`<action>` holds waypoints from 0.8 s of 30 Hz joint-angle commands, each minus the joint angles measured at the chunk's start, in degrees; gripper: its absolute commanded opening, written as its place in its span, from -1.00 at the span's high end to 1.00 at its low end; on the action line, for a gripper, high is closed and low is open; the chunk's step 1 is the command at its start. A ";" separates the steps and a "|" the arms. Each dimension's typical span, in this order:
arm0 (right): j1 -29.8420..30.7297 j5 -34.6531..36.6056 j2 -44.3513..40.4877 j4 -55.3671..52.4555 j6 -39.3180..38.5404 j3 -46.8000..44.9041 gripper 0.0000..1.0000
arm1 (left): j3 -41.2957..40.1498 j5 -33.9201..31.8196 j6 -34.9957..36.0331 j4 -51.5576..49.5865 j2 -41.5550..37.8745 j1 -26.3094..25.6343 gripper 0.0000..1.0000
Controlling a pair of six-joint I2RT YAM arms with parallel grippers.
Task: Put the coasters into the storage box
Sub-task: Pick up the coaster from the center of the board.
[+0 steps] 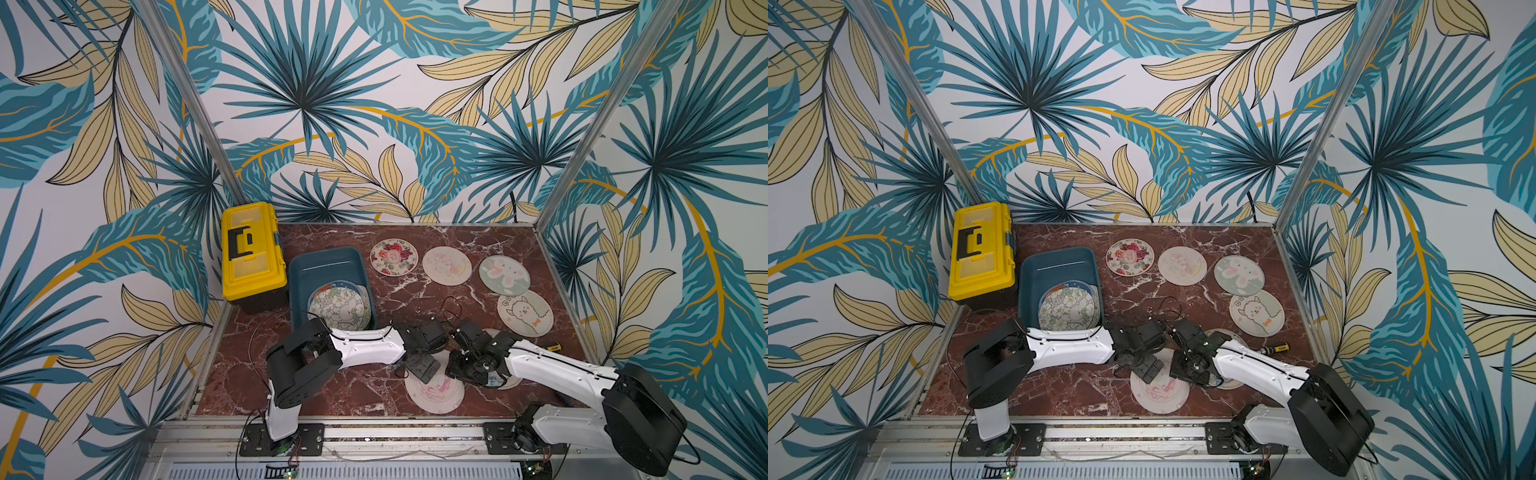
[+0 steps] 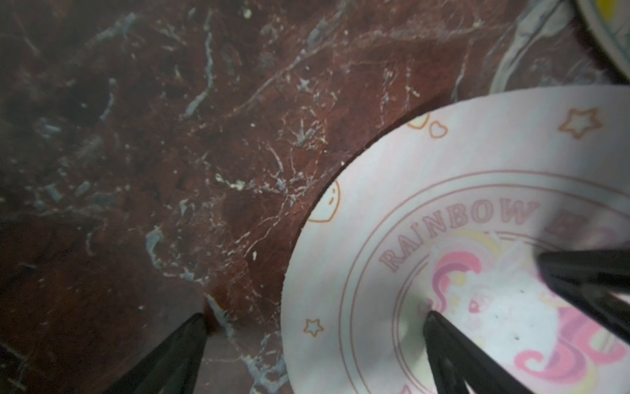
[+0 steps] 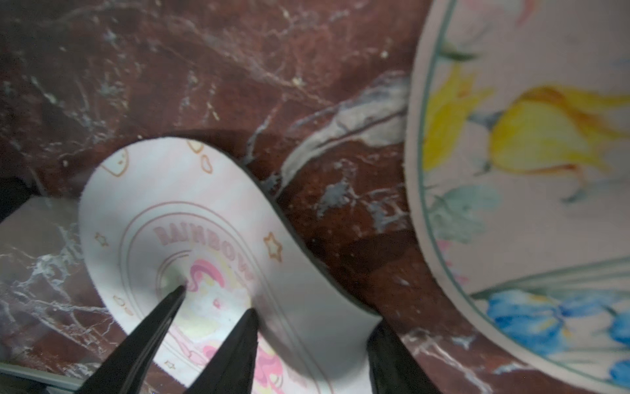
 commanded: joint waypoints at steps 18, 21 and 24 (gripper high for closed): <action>0.11 4.07 2.47 -1.28 -5.11 5.74 1.00 | 0.74 -1.71 -1.06 0.25 -1.18 2.25 -0.99; 0.13 6.03 2.74 -4.17 -7.51 9.38 1.00 | 0.33 -1.64 -1.33 0.77 -4.00 3.68 -0.99; 0.12 8.08 3.04 -6.12 -9.79 12.58 1.00 | -0.22 -1.48 -1.31 1.48 -7.89 4.97 -0.99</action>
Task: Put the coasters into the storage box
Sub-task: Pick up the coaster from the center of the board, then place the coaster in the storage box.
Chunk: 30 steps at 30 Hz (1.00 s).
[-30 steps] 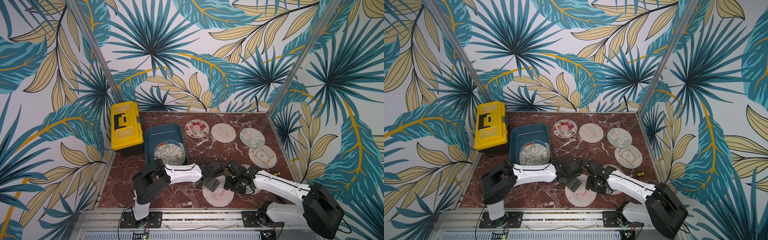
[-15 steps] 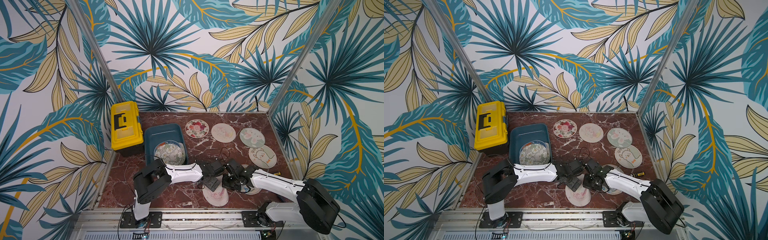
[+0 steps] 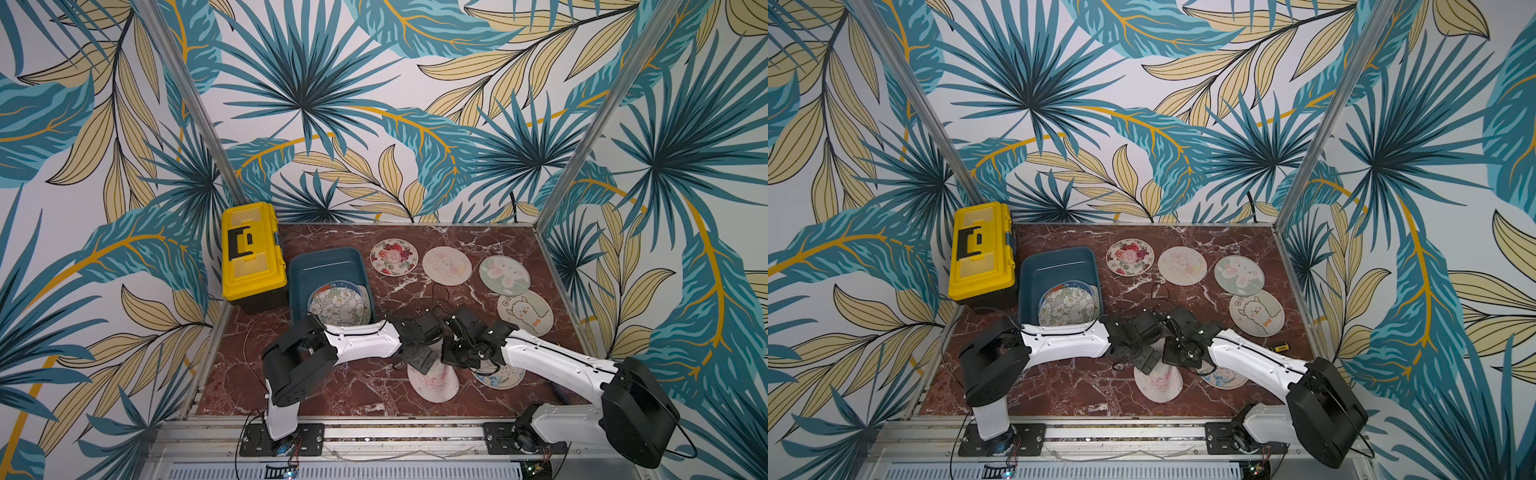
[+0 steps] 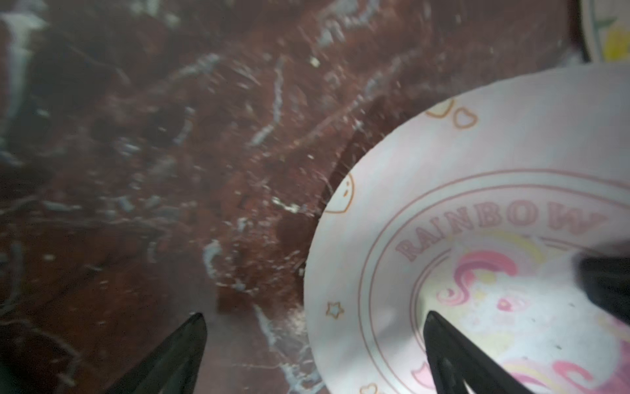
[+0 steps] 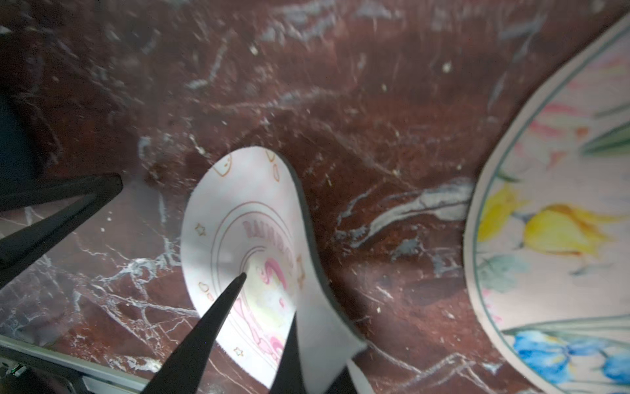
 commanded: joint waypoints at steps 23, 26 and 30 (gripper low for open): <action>0.00 6.90 15.59 -6.63 -20.96 34.07 1.00 | -9.32 -13.84 -4.75 1.20 -37.45 13.20 -0.99; 0.04 5.28 18.76 -6.64 -22.87 39.12 1.00 | -11.20 -15.66 -5.66 0.55 -41.98 15.50 -0.99; 0.16 1.59 22.69 -5.56 -24.38 45.29 1.00 | -13.38 -17.74 -6.57 0.42 -46.94 17.79 -0.99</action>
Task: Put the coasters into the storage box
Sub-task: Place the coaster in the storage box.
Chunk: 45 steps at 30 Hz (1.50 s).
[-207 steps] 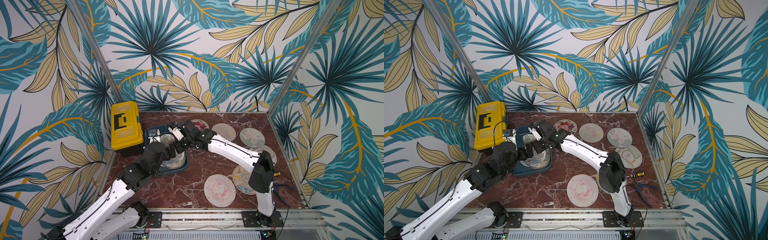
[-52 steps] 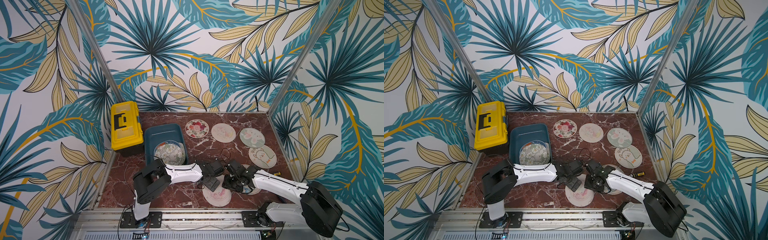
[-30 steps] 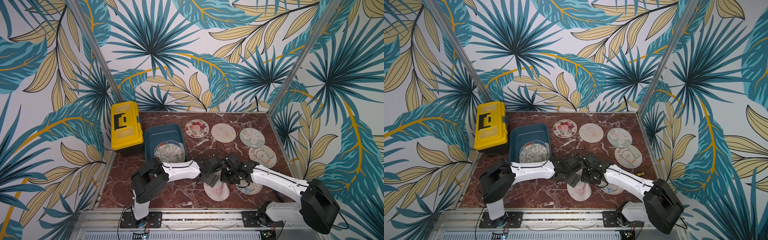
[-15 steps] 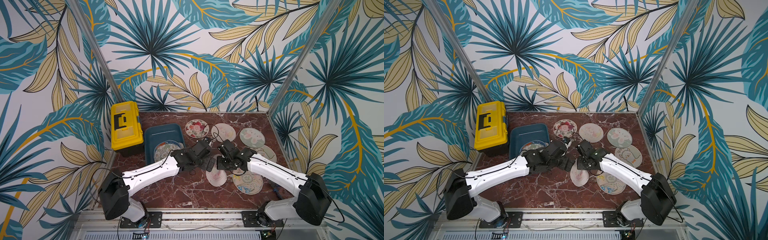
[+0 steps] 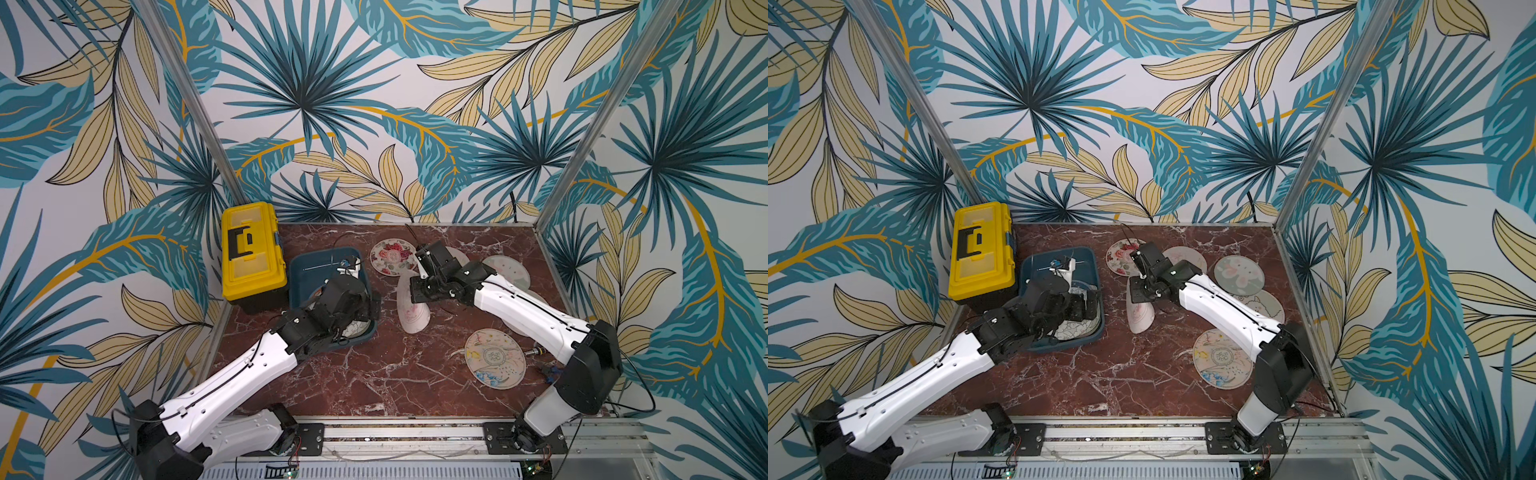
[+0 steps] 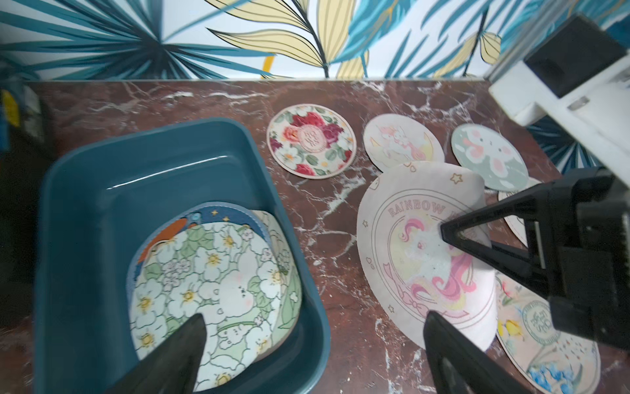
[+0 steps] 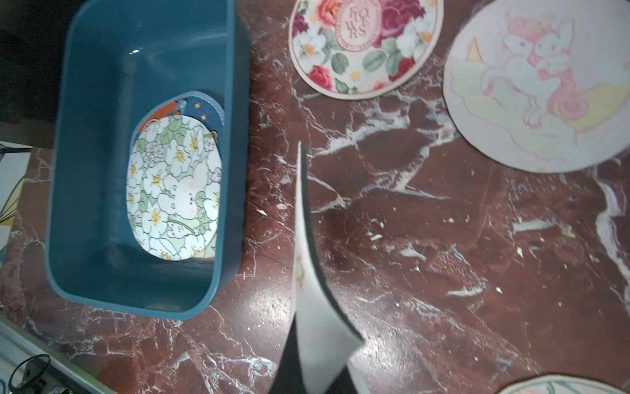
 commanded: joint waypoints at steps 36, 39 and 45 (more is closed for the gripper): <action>9.66 -28.28 37.19 1.77 -5.02 41.36 1.00 | -9.68 -7.30 3.72 5.66 -17.84 3.46 -0.99; 9.72 -26.98 39.06 1.63 -4.46 41.44 1.00 | -9.62 -6.41 3.88 6.11 -17.19 3.51 -0.99; 9.69 -17.24 41.48 -0.73 -4.07 41.41 1.00 | -9.86 -5.47 3.77 6.46 -16.62 3.57 -0.99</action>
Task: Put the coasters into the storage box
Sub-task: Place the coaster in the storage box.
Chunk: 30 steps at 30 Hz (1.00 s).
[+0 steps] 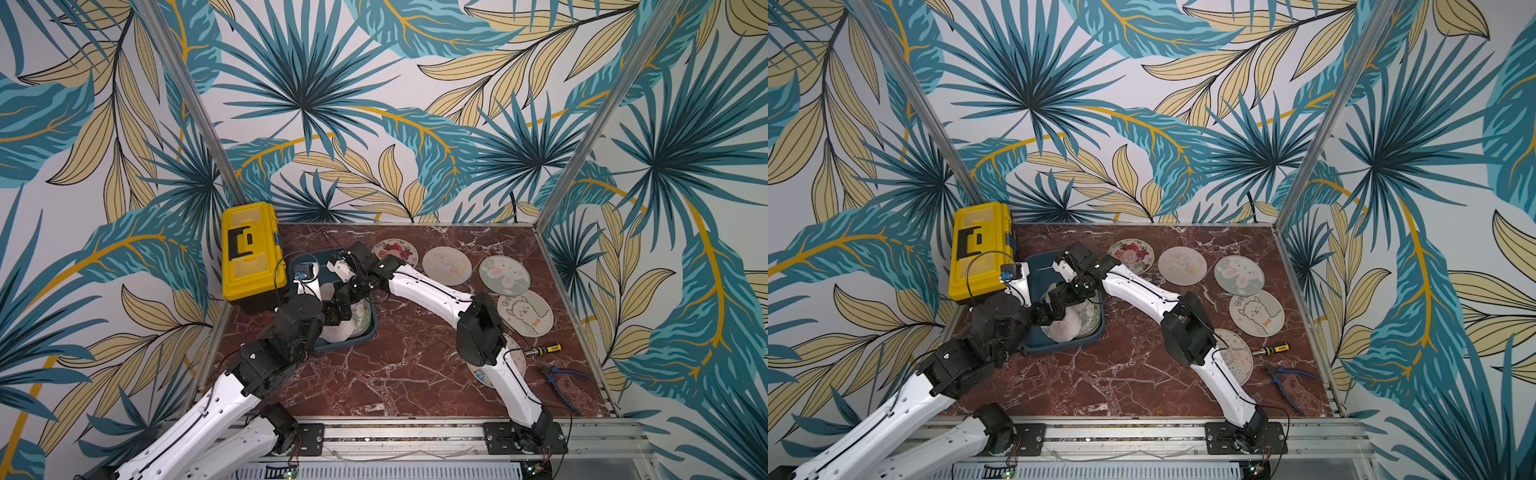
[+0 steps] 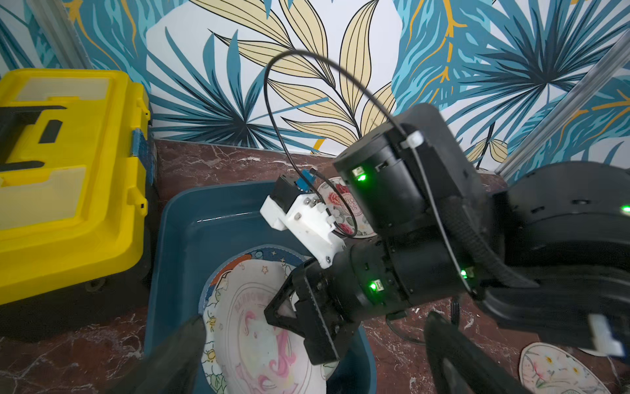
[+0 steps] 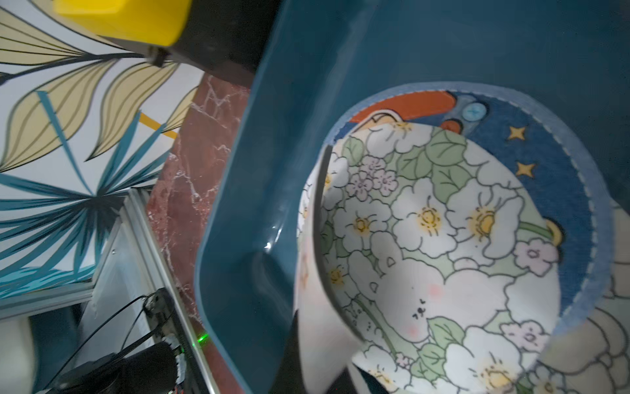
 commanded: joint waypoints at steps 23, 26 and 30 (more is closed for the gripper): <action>-0.24 14.11 1.89 -1.24 1.20 0.51 0.24 | -1.36 1.60 0.13 1.19 1.88 0.40 -0.99; -0.19 14.73 0.95 -1.32 0.76 0.28 0.07 | -1.36 1.49 0.10 1.13 1.80 0.37 -0.99; -0.24 15.46 -0.63 -0.84 0.29 -0.80 -0.06 | -1.41 1.40 0.04 1.14 1.76 0.51 -0.99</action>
